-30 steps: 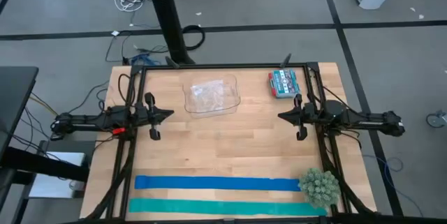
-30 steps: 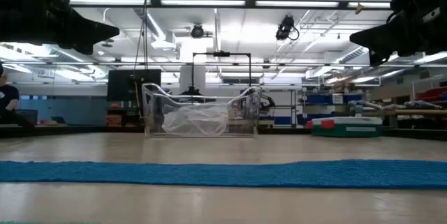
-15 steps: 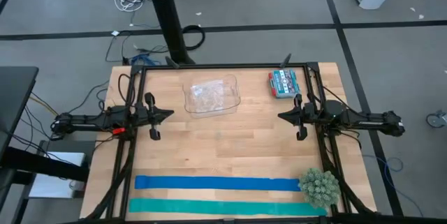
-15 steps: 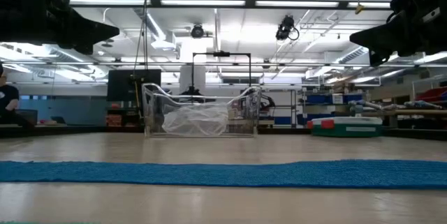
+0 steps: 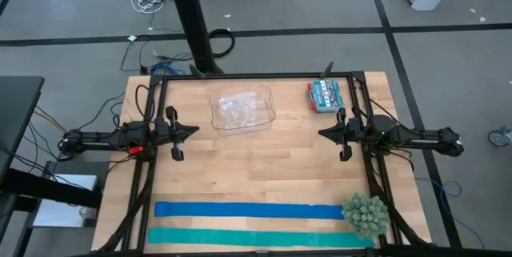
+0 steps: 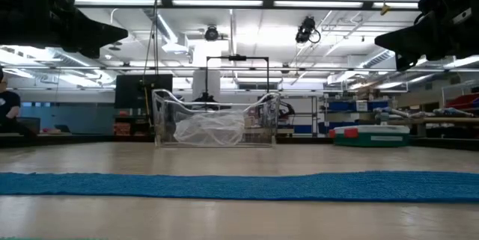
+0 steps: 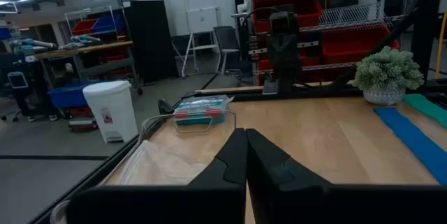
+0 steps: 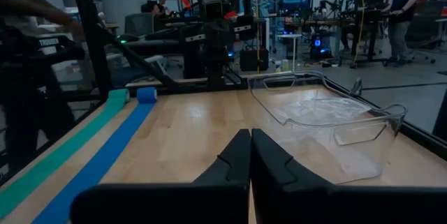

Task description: Roll bandage

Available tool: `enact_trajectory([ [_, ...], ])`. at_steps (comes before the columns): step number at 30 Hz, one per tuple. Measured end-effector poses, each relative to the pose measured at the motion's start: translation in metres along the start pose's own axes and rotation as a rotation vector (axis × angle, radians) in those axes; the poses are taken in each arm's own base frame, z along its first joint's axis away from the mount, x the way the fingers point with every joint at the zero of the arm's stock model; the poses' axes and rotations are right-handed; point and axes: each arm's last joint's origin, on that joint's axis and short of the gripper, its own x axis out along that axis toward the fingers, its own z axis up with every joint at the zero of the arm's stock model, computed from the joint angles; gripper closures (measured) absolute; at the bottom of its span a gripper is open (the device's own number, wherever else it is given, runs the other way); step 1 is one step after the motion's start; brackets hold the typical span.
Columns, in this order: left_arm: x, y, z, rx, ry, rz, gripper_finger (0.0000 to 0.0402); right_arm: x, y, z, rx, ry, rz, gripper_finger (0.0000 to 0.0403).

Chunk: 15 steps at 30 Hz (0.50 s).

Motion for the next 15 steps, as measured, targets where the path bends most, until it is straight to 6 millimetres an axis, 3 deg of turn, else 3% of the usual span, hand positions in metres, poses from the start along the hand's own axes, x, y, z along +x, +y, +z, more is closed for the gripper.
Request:
enact_trajectory([
  [15,0.0000,0.0000,0.0000,0.000,0.000,0.000,0.0396,0.0000,0.0000,-0.0001,0.000,0.000,0.000,0.0399],
])
